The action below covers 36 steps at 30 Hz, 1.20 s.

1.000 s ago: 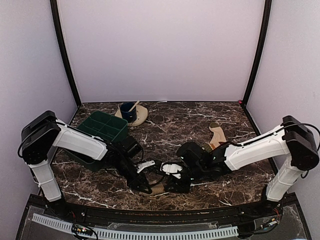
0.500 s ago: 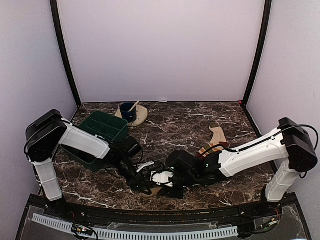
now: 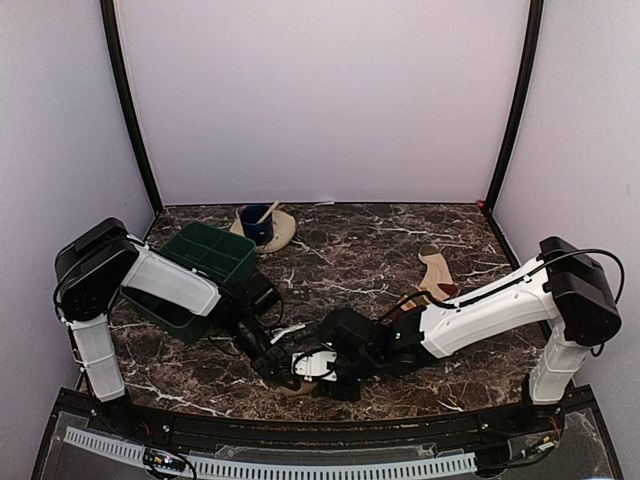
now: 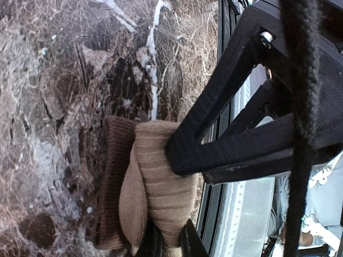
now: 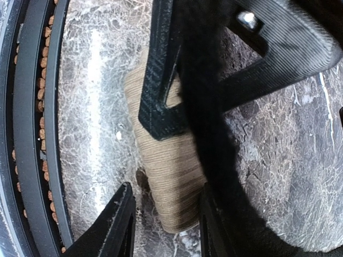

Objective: Roll the socks
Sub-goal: Pass from the left arm to the right

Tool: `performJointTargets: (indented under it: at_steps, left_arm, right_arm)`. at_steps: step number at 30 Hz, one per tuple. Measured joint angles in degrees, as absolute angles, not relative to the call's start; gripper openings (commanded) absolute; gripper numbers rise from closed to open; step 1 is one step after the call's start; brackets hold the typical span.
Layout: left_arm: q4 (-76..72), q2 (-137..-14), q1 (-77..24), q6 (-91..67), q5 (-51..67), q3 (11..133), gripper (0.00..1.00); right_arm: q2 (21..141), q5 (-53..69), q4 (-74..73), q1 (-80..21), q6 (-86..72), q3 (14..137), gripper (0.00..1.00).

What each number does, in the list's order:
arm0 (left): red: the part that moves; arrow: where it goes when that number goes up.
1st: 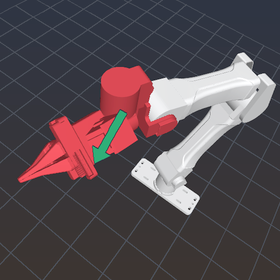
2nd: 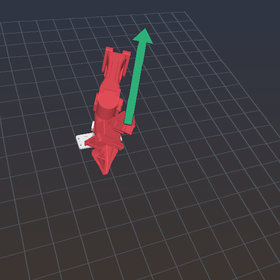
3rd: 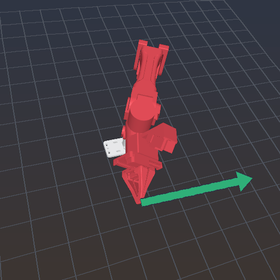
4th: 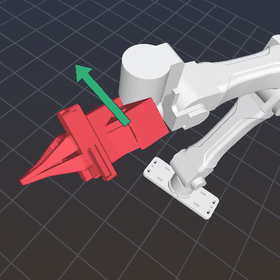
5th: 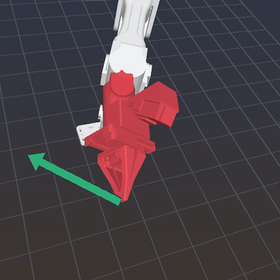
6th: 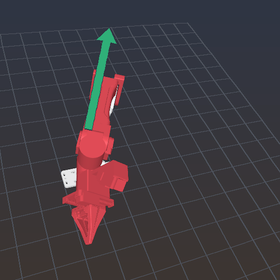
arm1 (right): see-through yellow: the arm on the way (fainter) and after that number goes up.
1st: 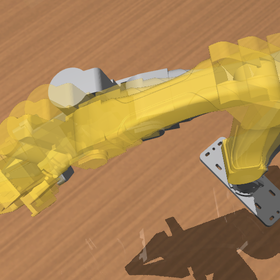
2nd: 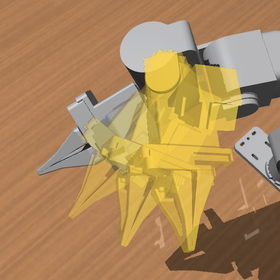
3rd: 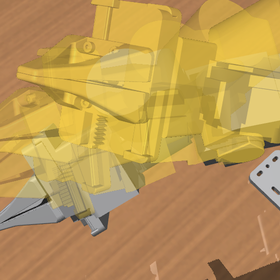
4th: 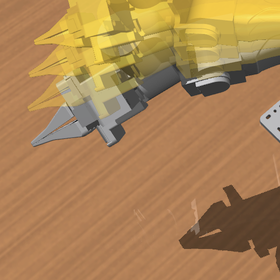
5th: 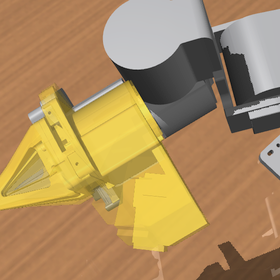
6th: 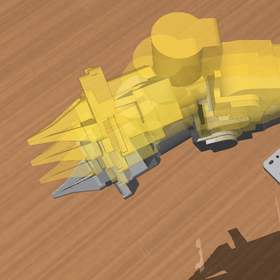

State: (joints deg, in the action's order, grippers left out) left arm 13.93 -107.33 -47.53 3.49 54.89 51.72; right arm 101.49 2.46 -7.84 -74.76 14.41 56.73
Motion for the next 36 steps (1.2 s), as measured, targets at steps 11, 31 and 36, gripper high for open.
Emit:
performJointTargets:
  at_steps: [11,31,36]
  left_arm:
    - [14.98,-107.98,-47.13,3.92,56.71,51.75,0.0]
    - [16.43,-108.75,-46.96,4.32,57.95,52.16,0.0]
    - [16.58,-108.86,-46.85,4.38,58.17,52.16,0.0]
  right_arm:
    - [103.44,1.45,-8.16,-75.02,17.08,58.24,0.4]
    - [106.8,1.15,-7.84,-75.02,19.18,60.49,0.37]
    - [107.66,1.02,-8.03,-75.02,19.62,61.3,0.24]
